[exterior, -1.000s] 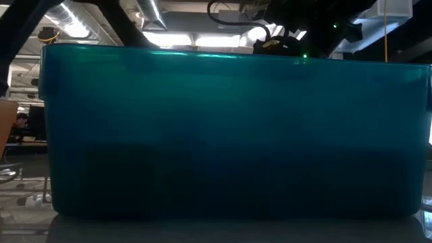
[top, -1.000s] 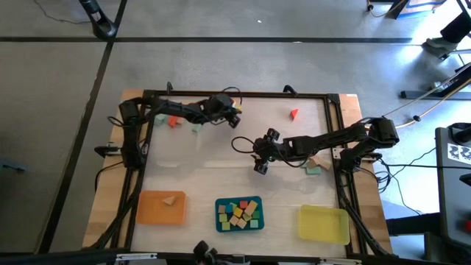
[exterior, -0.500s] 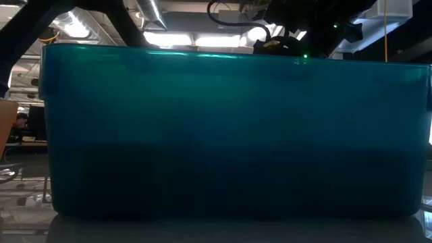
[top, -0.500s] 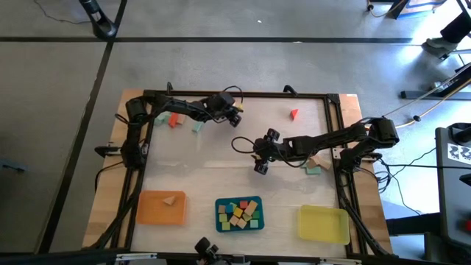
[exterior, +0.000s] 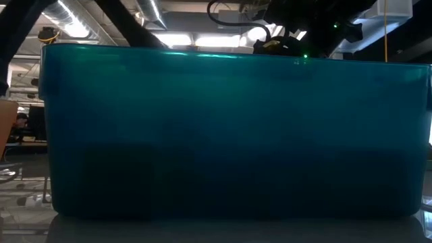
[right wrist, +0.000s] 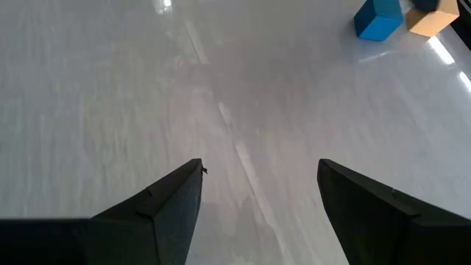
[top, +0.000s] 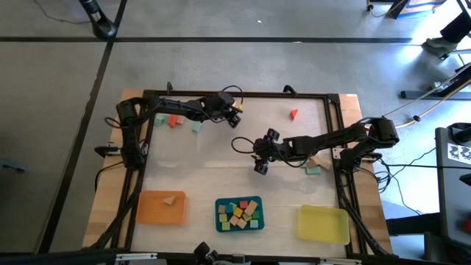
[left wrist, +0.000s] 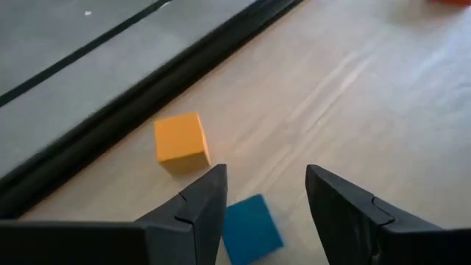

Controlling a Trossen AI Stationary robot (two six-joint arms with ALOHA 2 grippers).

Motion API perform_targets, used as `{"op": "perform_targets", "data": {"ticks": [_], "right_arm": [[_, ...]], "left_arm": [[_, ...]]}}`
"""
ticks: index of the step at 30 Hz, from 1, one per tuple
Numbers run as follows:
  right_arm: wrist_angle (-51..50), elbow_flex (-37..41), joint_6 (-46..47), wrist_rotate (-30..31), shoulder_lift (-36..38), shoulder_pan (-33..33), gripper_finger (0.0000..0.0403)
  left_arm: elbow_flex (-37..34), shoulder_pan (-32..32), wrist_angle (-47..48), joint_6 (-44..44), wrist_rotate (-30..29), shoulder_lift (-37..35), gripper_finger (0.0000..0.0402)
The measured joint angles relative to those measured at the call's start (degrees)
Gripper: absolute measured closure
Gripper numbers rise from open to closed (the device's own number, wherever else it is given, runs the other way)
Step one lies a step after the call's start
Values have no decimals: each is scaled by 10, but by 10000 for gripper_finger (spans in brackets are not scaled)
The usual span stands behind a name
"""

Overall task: Sort blocks by size
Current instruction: Put the blue cube block into the blue bin

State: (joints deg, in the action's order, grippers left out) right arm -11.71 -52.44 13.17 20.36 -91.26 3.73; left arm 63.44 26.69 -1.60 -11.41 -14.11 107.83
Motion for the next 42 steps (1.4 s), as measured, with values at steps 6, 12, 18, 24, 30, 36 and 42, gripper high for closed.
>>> {"op": "perform_targets", "data": {"ticks": [6,12,18,24,30,36,42], "right_arm": [[0,0,0,0,0,0,136],[0,0,3,0,0,0,136],[-2,0,5,-5,0,0,136],[-1,0,5,-5,0,0,136],[0,0,5,-5,0,0,136],[-1,0,5,-5,0,0,136],[-1,0,5,-5,0,0,136]], "left_arm": [[0,-5,36,8,-1,-24,230],[-4,-4,45,-19,-2,-4,230],[-3,-4,34,-31,-18,25,230],[-3,-4,31,-32,-33,34,230],[-3,-4,32,-31,-28,34,230],[-4,-13,46,-7,-2,21,230],[-4,-21,53,0,4,-12,230]]}}
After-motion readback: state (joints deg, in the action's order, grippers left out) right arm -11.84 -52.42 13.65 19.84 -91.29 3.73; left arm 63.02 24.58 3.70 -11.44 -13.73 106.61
